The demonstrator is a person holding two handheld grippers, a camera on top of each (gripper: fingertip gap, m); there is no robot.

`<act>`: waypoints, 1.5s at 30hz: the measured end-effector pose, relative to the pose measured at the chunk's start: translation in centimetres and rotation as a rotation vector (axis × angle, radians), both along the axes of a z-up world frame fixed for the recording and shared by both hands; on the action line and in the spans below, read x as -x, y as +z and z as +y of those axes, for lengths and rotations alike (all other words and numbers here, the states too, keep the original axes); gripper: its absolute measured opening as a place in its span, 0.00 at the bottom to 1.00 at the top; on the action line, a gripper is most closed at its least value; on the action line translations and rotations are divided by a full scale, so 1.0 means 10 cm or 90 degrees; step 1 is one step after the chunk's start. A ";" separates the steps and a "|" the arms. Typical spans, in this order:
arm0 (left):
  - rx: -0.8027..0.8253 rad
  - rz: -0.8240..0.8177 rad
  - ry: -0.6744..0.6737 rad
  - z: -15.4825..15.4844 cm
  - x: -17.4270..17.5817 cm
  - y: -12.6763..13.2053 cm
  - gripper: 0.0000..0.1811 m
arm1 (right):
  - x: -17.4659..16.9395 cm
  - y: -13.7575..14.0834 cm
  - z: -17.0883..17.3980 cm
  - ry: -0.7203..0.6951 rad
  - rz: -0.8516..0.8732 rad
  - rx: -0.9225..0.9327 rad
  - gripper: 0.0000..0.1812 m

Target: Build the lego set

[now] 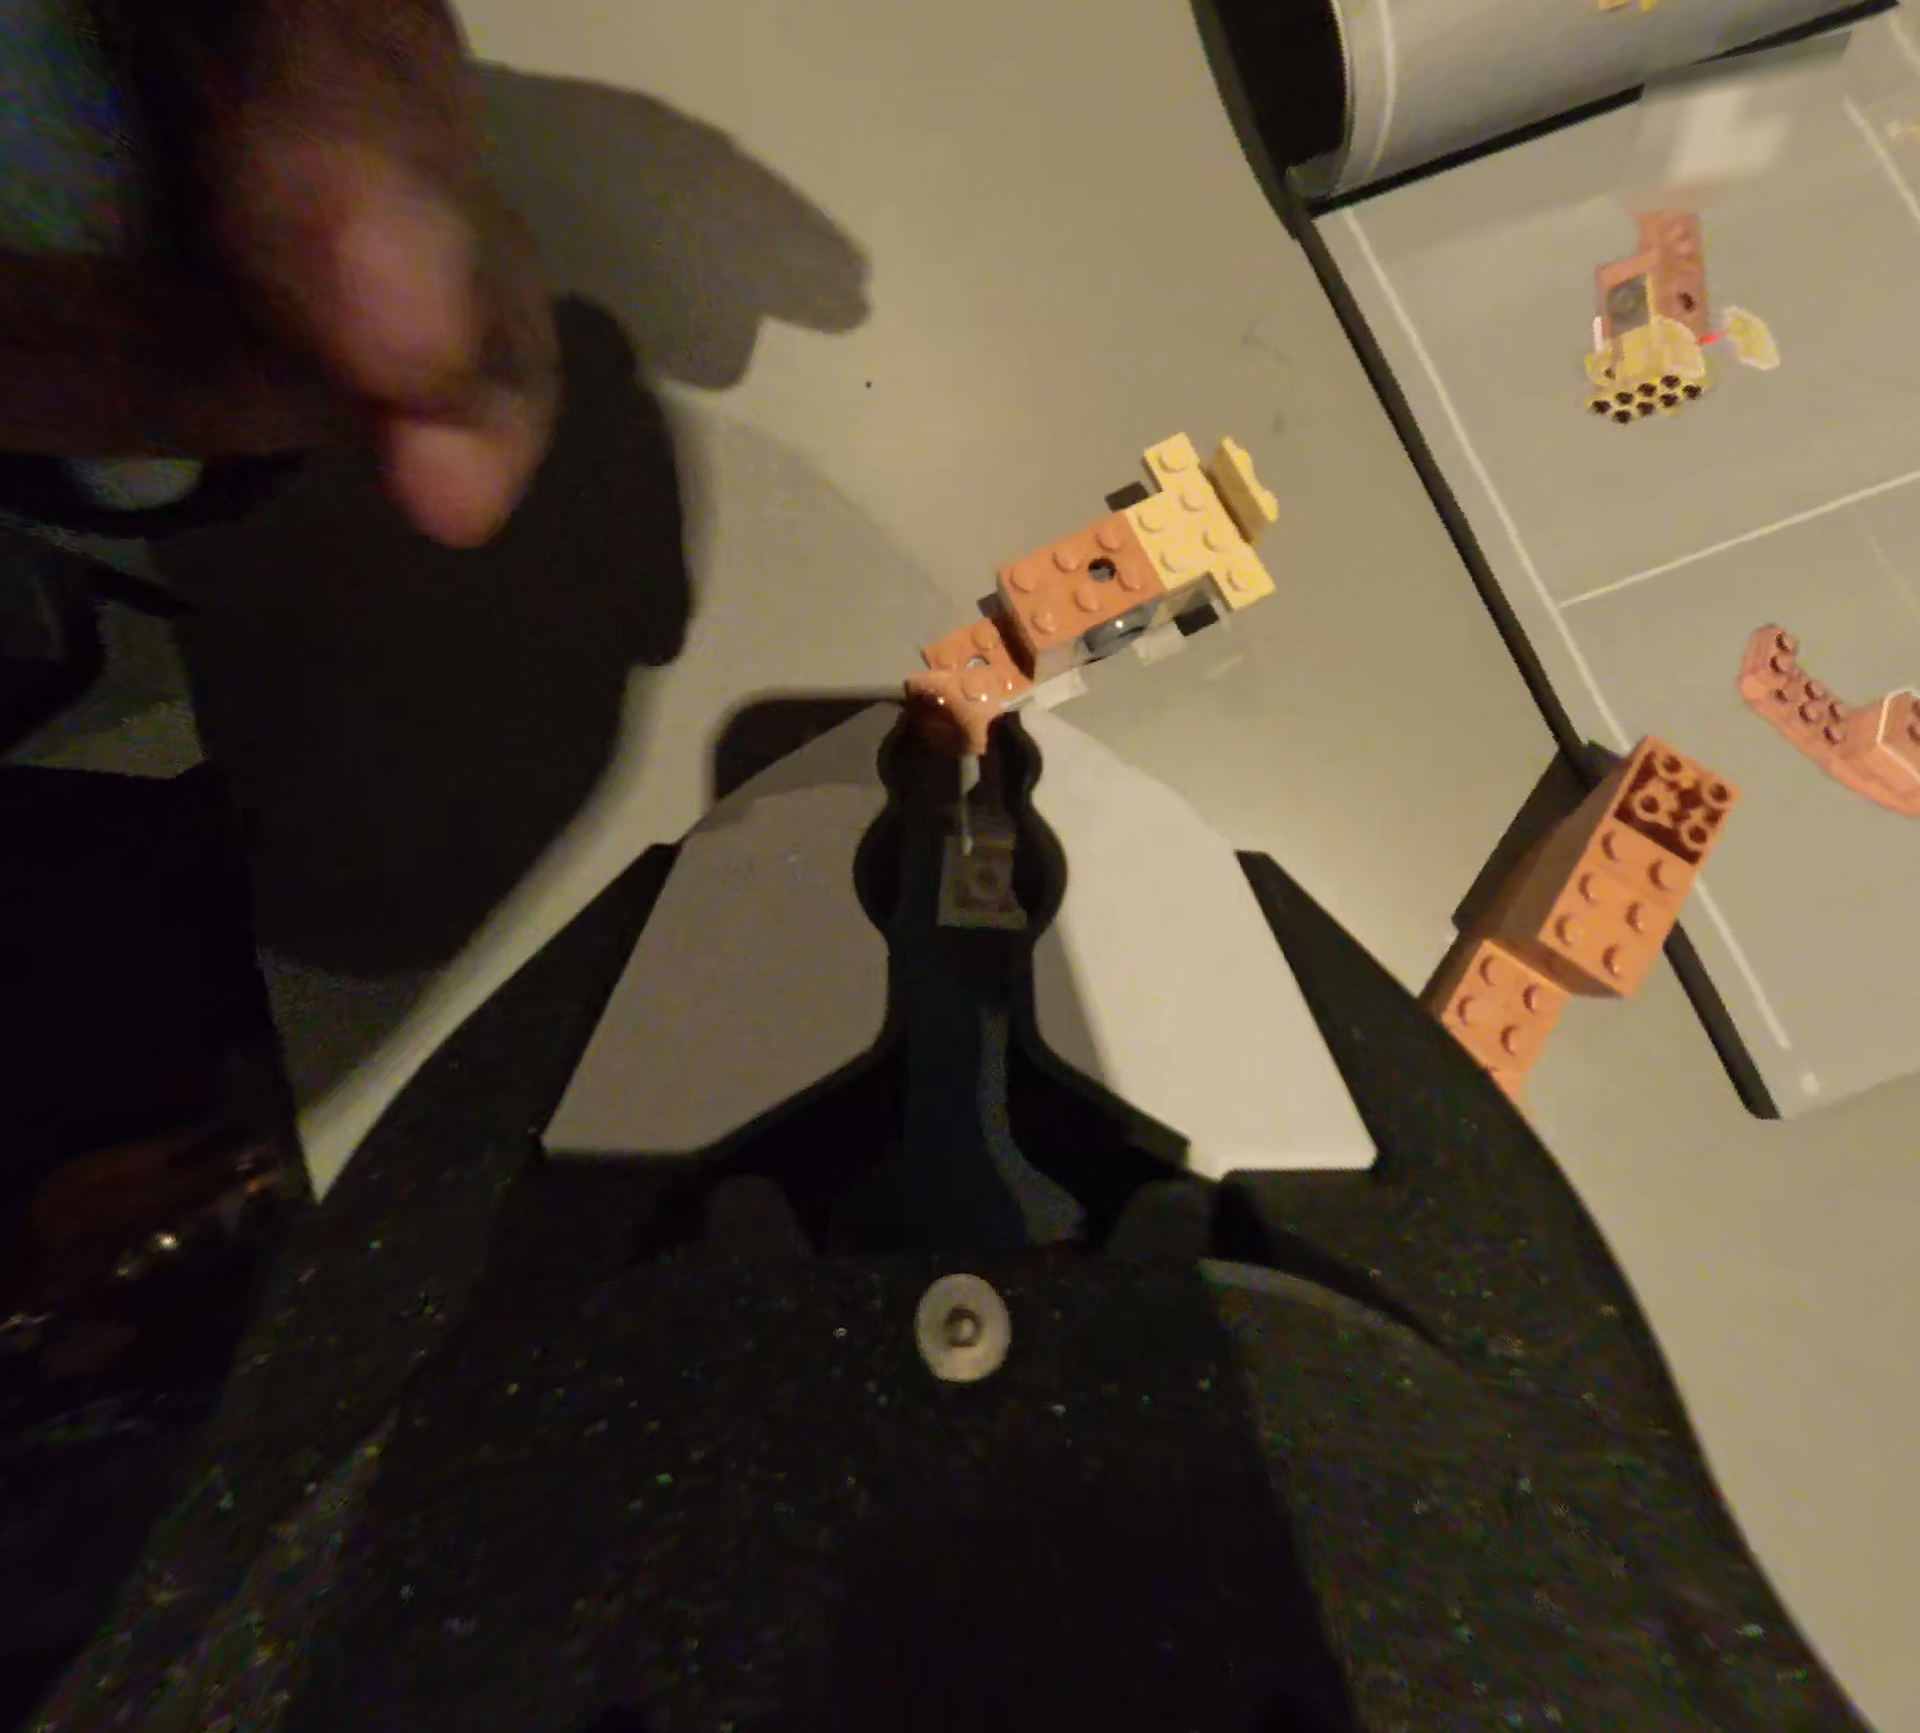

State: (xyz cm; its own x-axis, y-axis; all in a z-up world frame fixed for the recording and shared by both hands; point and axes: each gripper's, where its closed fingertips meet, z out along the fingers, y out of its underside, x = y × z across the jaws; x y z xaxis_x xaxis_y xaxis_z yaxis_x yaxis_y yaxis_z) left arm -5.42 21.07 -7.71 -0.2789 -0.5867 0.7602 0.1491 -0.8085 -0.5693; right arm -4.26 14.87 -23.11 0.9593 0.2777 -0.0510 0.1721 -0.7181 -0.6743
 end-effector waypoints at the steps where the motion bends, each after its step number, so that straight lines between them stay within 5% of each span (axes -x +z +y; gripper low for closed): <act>1: -0.019 0.058 0.017 0.05 -0.05 -0.17 0.03 | 0.01 -0.02 0.01 0.006 -0.012 0.005 0.09; 6: -0.119 0.212 0.024 0.06 -0.22 -0.59 0.05 | 0.00 -0.03 0.07 0.015 -0.068 0.007 0.09; 16: -0.075 0.246 -0.051 -0.06 -0.38 -0.84 0.05 | -0.04 -0.03 0.14 -0.022 -0.105 0.007 0.08; 45: -0.080 0.251 -0.067 0.01 -0.49 -0.86 0.05 | -0.03 -0.07 0.14 -0.051 -0.114 0.014 0.09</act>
